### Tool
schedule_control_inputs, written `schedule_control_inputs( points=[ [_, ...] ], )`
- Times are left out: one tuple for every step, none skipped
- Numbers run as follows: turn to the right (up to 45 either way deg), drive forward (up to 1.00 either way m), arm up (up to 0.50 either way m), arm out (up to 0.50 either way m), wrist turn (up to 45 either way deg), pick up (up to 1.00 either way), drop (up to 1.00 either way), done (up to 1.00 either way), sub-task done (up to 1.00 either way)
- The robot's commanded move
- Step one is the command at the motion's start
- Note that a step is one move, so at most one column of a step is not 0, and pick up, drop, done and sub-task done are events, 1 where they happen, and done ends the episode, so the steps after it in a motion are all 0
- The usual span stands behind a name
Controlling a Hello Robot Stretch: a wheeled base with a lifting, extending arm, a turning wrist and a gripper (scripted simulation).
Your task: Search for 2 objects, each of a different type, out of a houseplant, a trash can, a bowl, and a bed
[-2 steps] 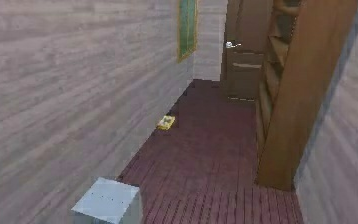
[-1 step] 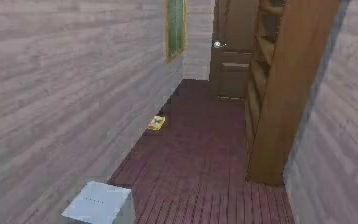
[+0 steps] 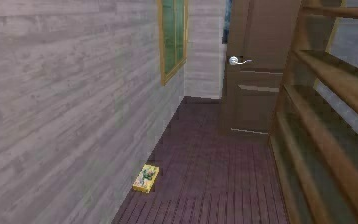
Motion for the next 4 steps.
schedule_control_inputs(
  points=[
    [3.0, 0.0, 0.0, 0.0, 0.0, 0.0, 0.0, 0.0, 0.0],
    [45.0, 0.0, 0.0, 0.0, 0.0, 0.0, 0.0, 0.0, 0.0],
    [45.0, 0.0, 0.0, 0.0, 0.0, 0.0, 0.0, 0.0, 0.0],
    [12.0, 0.0, 0.0, 0.0, 0.0, 0.0, 0.0, 0.0, 0.0]
  ],
)
